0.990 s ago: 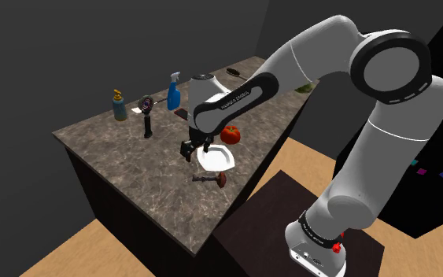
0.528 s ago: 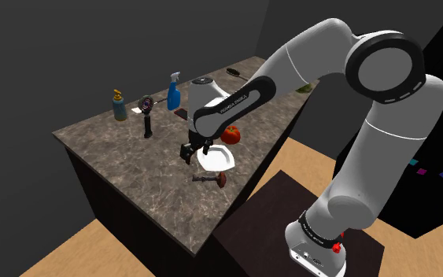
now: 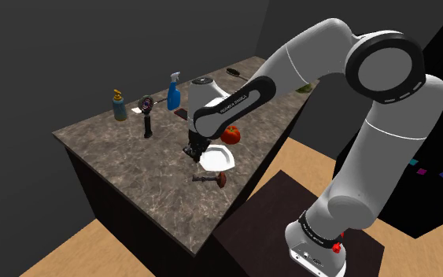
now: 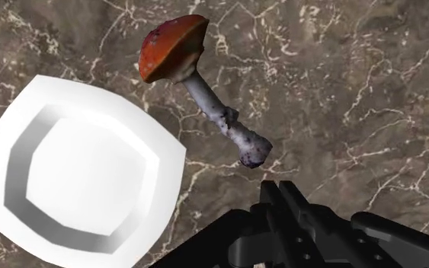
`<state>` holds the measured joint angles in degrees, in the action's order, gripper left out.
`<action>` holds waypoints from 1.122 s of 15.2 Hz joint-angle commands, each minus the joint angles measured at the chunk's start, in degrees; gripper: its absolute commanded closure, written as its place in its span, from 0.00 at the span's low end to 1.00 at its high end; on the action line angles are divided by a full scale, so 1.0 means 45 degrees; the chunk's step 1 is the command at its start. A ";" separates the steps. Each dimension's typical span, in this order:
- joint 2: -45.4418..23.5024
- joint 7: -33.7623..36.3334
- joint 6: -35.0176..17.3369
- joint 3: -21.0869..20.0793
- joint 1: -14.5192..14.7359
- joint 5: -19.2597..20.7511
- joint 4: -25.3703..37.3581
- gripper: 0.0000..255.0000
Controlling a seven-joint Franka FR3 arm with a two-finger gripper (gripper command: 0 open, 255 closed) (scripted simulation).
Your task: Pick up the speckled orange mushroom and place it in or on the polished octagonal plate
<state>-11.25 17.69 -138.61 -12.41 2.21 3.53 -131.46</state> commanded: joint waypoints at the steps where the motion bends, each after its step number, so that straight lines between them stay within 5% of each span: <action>1: 0.0000 0.0000 0.0000 0.0000 0.0000 0.0000 0.0000 1.00; 5: 0.0000 0.0000 0.0000 0.0000 0.0000 0.0000 0.0000 1.00; 6: 0.0000 0.0000 0.0000 0.0000 0.0000 0.0000 0.0000 0.00; 14: -0.0690 -0.8981 -0.1634 -0.0534 -0.1780 0.0078 -0.2085 0.00; 17: -0.1139 -0.9496 -0.2075 -0.0485 -0.1899 0.0362 -0.2192 0.00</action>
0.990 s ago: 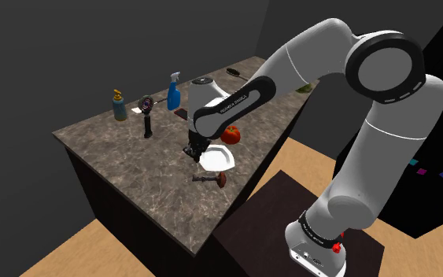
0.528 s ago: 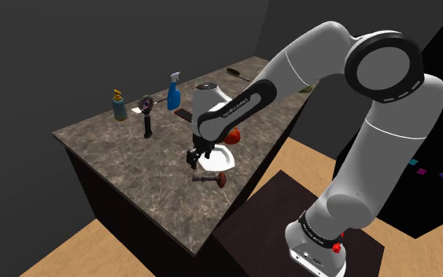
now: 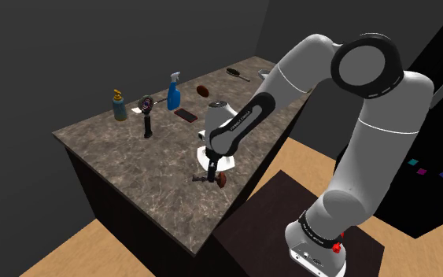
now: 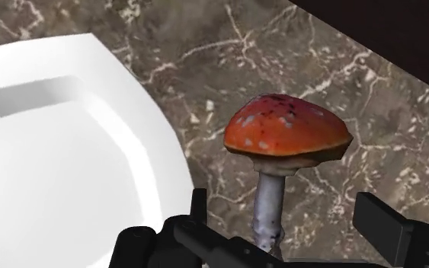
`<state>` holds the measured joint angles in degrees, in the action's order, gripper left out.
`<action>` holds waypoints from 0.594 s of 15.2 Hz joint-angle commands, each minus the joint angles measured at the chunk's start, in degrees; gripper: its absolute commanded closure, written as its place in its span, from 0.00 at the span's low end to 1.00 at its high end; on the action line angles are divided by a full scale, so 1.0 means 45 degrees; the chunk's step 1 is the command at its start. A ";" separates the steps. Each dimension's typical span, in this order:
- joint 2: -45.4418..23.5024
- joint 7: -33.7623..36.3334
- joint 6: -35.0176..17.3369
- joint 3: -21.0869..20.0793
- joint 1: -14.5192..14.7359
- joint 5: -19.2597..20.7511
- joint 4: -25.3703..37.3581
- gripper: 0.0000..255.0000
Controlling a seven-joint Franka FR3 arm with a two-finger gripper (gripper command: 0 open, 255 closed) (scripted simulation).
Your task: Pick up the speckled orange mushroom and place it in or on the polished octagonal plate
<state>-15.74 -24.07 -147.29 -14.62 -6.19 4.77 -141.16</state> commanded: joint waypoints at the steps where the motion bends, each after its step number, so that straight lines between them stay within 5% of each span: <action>1: -0.0309 -0.0156 -0.0319 0.0052 -0.0002 0.0172 -0.0046 0.00; 9: -0.1094 0.0124 -0.1089 0.0304 0.0175 0.0563 -0.0050 0.00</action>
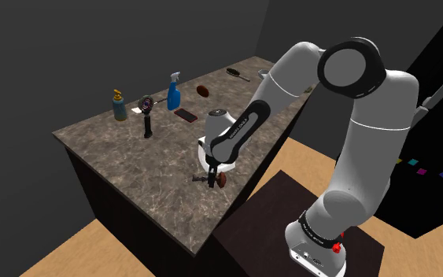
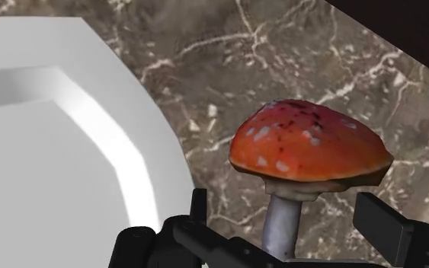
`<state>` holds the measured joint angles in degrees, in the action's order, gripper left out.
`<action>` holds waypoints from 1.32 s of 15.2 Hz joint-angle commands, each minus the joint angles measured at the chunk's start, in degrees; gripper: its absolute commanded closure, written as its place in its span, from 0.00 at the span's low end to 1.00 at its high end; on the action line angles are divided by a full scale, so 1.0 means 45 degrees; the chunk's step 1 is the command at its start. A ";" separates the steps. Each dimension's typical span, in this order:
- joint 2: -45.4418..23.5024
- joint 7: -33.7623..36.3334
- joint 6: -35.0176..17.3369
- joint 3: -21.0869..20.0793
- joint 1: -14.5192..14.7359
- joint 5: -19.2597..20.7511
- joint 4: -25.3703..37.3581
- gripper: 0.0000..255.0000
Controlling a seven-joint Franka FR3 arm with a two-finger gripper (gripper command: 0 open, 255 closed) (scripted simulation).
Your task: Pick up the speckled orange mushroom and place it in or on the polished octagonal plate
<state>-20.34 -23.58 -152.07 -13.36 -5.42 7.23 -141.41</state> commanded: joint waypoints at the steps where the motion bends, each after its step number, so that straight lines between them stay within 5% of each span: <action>1: -0.0071 0.0016 -0.0027 0.0024 0.0004 0.0016 0.0006 0.00; 4: -0.0072 0.0017 -0.0027 0.0022 0.0002 0.0018 0.0006 0.00; 5: -0.0060 0.0009 -0.0022 0.0021 -0.0004 0.0014 0.0000 1.00; 20: 0.1090 -0.0351 0.0908 -0.0348 -0.0252 -0.0529 -0.0191 1.00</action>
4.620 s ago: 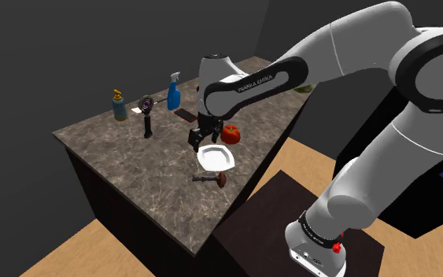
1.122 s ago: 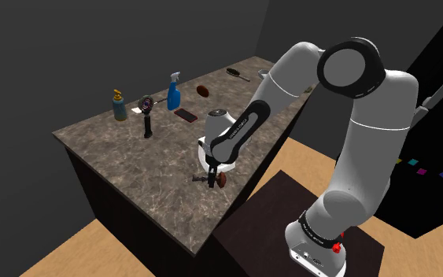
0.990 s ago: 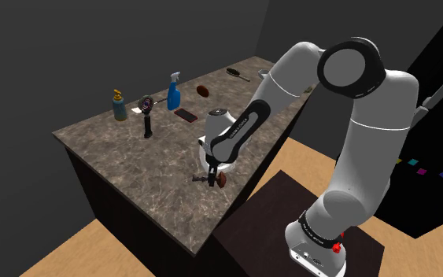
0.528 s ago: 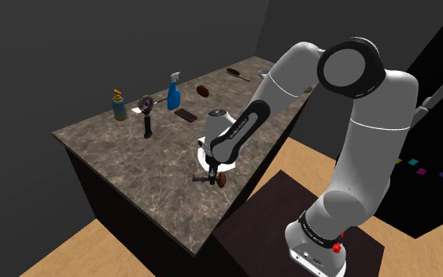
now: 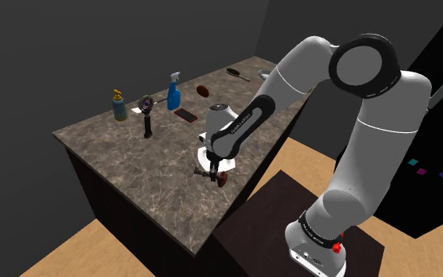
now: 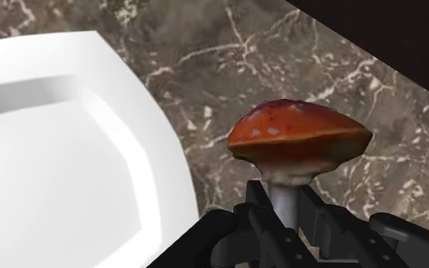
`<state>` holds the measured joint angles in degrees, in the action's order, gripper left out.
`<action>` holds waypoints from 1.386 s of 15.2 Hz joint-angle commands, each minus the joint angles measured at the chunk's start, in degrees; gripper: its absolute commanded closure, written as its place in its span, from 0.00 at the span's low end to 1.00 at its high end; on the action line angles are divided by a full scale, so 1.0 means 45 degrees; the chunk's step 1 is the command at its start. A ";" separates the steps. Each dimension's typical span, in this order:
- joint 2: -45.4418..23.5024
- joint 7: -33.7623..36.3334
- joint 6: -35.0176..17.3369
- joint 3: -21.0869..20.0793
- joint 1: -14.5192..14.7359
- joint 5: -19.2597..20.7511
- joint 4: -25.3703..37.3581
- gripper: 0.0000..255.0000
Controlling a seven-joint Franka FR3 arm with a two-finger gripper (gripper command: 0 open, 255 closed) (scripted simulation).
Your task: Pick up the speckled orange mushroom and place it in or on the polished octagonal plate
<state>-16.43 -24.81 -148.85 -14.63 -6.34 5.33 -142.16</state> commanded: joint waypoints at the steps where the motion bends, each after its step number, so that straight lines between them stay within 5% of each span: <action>1: 0.0410 -0.0140 0.0355 -0.0118 -0.0081 -0.0202 -0.0047 1.00; 12: 0.2326 -0.0760 0.2158 -0.0470 -0.0283 -0.1121 -0.0082 1.00; 21: 0.0542 -0.2715 0.3254 0.0797 -0.1588 -0.0254 0.2752 1.00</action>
<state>-13.32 -35.86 -134.56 -11.64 -12.77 3.90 -130.80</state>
